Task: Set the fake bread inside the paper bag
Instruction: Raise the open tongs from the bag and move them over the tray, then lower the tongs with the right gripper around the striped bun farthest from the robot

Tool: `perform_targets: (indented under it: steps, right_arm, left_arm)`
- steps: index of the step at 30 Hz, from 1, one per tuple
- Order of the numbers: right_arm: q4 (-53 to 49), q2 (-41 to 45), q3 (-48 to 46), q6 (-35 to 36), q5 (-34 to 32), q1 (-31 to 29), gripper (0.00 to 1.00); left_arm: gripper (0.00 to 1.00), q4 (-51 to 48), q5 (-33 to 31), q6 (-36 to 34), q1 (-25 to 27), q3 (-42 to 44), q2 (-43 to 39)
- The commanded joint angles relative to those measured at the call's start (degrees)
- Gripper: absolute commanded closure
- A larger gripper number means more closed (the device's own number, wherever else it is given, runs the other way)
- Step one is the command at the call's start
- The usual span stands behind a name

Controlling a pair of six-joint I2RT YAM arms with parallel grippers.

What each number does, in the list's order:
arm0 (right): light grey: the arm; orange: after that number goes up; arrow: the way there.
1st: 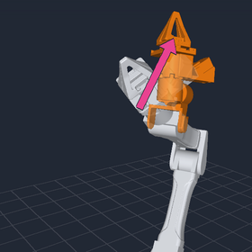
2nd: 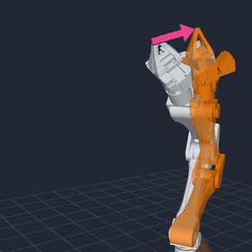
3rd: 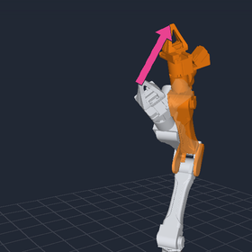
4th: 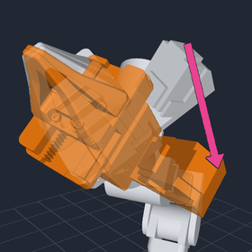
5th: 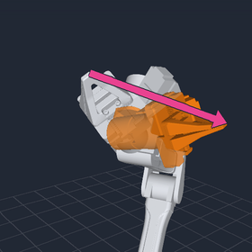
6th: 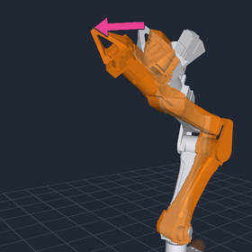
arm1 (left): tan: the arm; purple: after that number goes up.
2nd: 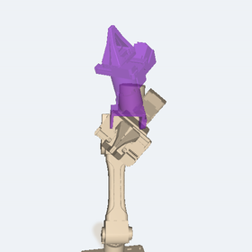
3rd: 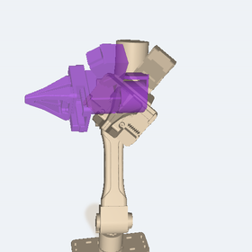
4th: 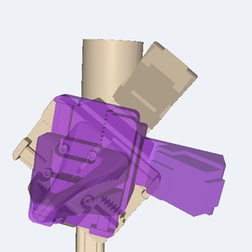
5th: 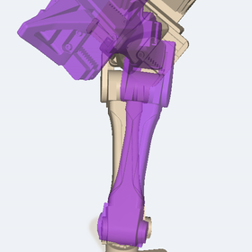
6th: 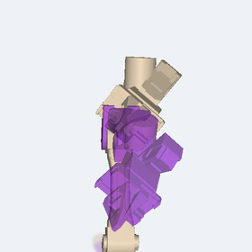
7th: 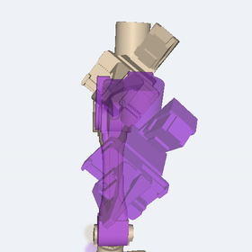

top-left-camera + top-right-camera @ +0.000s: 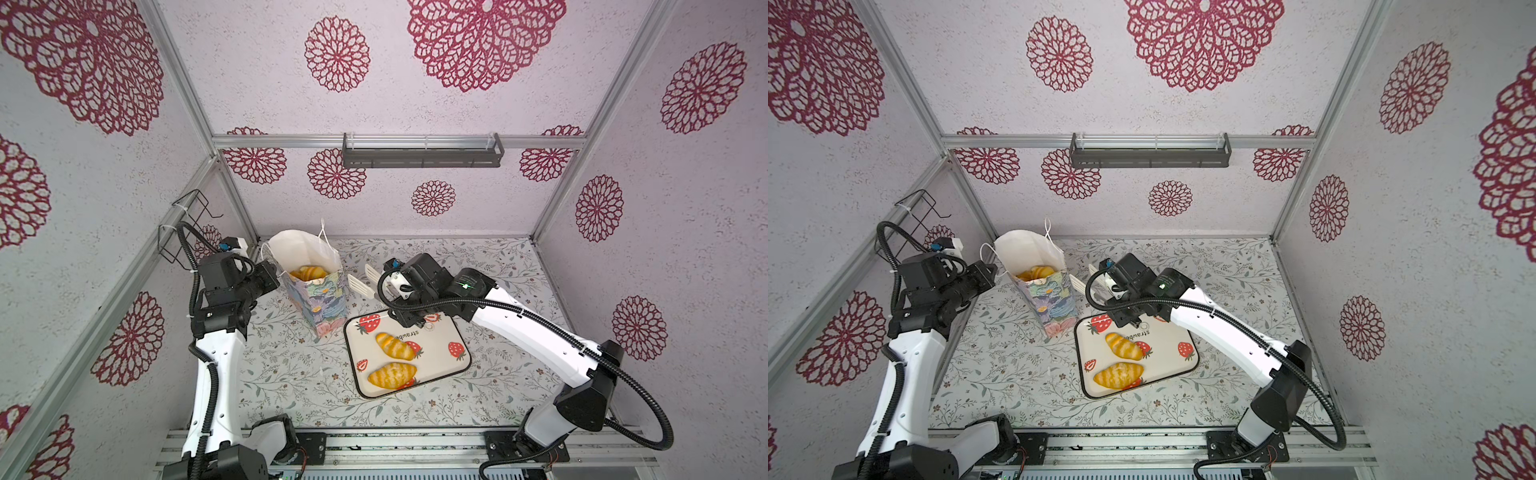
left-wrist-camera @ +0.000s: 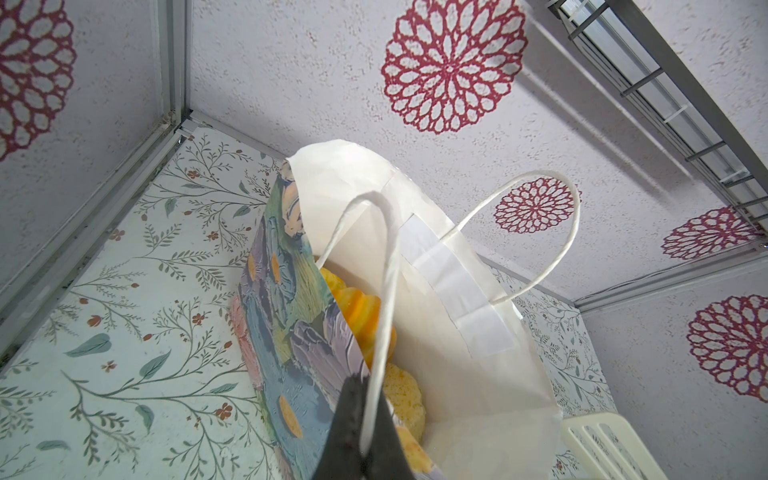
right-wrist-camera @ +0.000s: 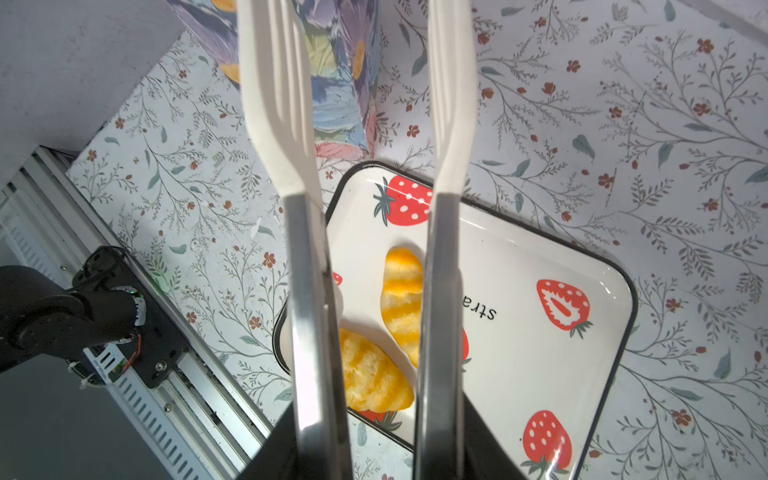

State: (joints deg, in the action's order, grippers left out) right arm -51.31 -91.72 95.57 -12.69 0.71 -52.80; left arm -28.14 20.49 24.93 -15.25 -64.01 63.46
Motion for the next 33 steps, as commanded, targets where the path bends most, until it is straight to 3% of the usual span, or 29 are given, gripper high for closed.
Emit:
perform_targets:
  steps: [1, 33]
  right_arm:
    - [-0.85, 3.21, -0.91, -0.31, -1.55, 0.4, 0.56]
    - [-3.63, 8.0, -17.47, -2.93, -2.17, 1.42, 0.52]
  left_arm:
    - [1.0, 1.24, 0.03, 0.29, -0.73, 0.46, 0.2]
    - [1.0, 0.63, -1.58, 0.54, -2.57, -0.54, 0.75]
